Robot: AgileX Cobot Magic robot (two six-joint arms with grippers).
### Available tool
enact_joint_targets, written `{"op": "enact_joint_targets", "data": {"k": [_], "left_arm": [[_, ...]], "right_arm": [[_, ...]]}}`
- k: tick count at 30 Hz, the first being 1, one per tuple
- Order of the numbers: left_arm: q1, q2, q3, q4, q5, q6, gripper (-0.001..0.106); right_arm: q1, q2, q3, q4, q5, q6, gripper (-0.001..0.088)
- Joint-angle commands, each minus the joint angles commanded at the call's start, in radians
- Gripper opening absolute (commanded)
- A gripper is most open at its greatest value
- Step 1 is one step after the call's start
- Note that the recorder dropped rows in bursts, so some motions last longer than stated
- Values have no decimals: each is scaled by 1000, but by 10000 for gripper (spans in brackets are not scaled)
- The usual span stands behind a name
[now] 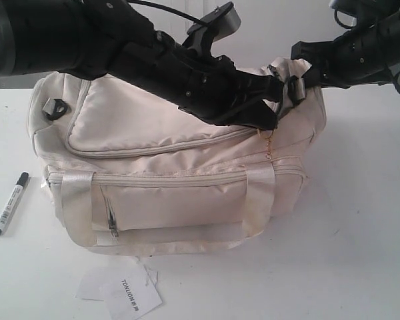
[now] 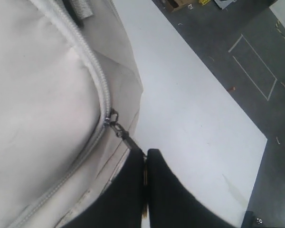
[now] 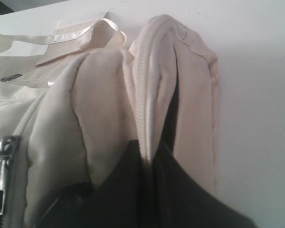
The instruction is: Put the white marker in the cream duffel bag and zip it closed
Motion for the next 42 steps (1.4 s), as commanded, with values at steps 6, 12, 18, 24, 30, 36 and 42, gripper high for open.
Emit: {"op": "enact_joint_targets", "data": {"k": [6,12,18,24,30,36,42], "left_arm": [[0,-2,0,67,-12,-59,0],[0,-2,0,67,-43,-85,0],[0,-6,0,65,-35,-85,0],[0,-11,0,60,-35,-85,0],[0,-21,0,60,-35,-85,0],[0,-26,0,60,-45,-85,0],[0,-26,0,60,-45,-85,0]], "right_arm": [[-4,-2,-61,-5,131,0,382],[-31,-114,-123,-34,309,91,509],[-1,-180,-74,-5,436,87,522],[91,-174,-5,9,372,83,595],[102,-132,-3,1,344,86,595],[110,-97,2,10,343,90,595],[113,-95,2,12,325,110,515]]}}
